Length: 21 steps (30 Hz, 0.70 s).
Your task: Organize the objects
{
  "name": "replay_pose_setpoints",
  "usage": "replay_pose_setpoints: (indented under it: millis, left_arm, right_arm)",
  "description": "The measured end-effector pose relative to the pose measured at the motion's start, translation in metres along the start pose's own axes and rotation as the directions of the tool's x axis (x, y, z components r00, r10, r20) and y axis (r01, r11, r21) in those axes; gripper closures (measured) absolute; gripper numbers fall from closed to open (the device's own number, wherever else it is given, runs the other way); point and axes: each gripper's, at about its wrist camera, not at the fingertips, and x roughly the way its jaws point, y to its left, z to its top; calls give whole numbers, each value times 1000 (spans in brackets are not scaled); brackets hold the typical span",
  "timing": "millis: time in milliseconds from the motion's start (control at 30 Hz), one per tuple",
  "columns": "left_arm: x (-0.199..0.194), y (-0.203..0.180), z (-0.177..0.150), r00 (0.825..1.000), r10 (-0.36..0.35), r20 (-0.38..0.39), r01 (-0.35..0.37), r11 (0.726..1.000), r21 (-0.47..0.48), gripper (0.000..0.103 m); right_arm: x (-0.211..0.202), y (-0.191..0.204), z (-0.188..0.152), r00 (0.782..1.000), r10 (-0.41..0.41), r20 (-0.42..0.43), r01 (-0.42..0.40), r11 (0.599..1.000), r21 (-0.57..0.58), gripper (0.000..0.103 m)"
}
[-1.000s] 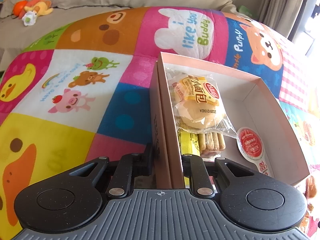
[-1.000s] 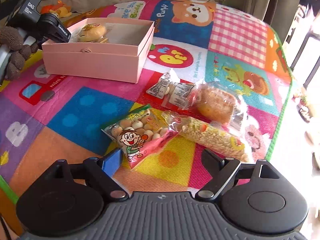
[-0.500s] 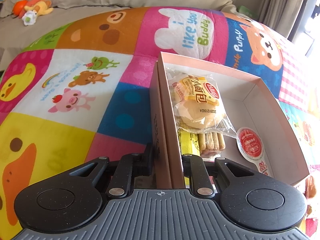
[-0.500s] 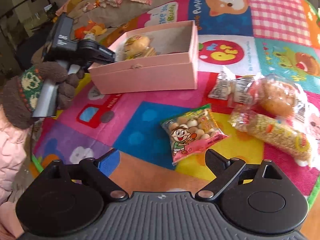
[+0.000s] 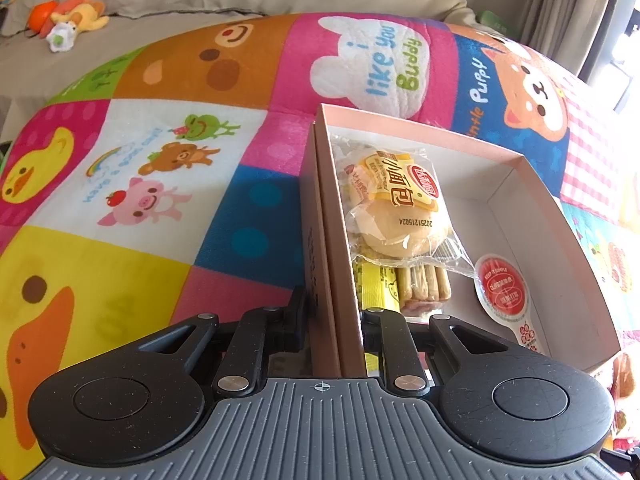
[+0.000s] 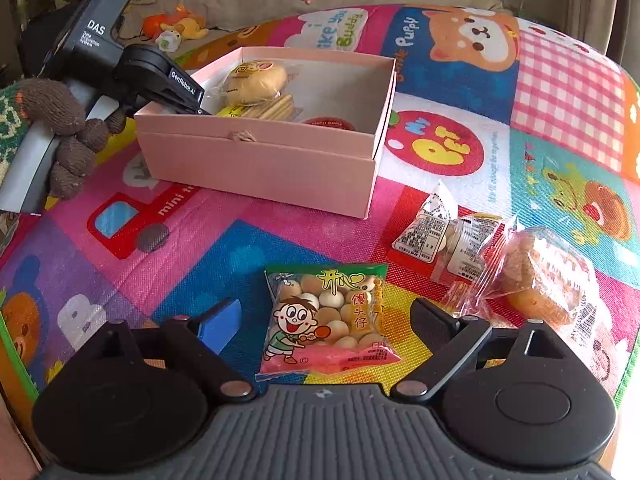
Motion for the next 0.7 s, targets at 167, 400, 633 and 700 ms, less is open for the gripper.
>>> replay_pose_setpoints:
  millis: [167, 400, 633, 700]
  left_arm:
    - [0, 4, 0, 1000, -16, -1, 16, 1000, -12, 83]
    - [0, 4, 0, 1000, -19, -2, 19, 1000, -15, 83]
    - [-1, 3, -1, 1000, -20, -1, 20, 1000, -14, 82]
    - [0, 3, -1, 1000, -22, -2, 22, 1000, -13, 82]
  right_arm:
    - [-12, 13, 0, 998, 19, -61, -21, 999, -29, 43]
    - [-55, 20, 23, 998, 54, -28, -55, 998, -29, 43]
    - [-78, 1, 102, 989, 14, 149, -17, 1000, 15, 43]
    - [-71, -5, 125, 985, -10, 170, 5, 999, 33, 43]
